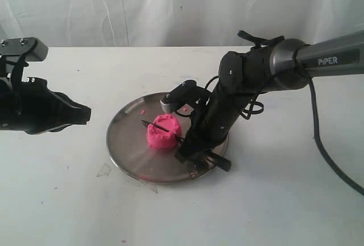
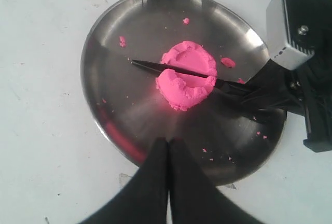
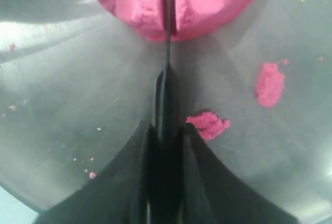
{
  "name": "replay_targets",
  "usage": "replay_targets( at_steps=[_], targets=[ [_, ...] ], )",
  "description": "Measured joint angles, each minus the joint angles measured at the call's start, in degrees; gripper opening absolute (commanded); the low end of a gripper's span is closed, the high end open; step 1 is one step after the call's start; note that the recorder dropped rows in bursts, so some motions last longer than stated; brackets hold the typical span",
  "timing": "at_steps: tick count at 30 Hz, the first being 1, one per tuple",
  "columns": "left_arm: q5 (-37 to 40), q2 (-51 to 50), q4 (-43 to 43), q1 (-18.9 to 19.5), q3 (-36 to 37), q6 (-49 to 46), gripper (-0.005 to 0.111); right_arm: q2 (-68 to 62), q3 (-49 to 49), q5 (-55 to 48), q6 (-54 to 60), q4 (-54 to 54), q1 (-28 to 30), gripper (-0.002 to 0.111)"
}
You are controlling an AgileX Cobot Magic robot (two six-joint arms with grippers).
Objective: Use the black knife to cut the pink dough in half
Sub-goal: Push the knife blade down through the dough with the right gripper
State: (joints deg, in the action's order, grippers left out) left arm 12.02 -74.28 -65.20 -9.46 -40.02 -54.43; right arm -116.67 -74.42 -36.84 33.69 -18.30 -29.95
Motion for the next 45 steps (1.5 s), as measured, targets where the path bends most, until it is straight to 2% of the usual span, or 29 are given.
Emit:
replay_targets(
  at_steps=[10,45],
  targets=[
    [-0.5,0.0,-2.7,0.0,0.0,0.0,0.0,0.0,0.0,-0.1,0.0,0.0,0.0,0.0],
    [-0.8,0.0,-3.1,0.0,-0.5,0.0,0.0,0.0,-0.3,-3.1,1.4,-0.3,-1.4,0.0]
  ],
)
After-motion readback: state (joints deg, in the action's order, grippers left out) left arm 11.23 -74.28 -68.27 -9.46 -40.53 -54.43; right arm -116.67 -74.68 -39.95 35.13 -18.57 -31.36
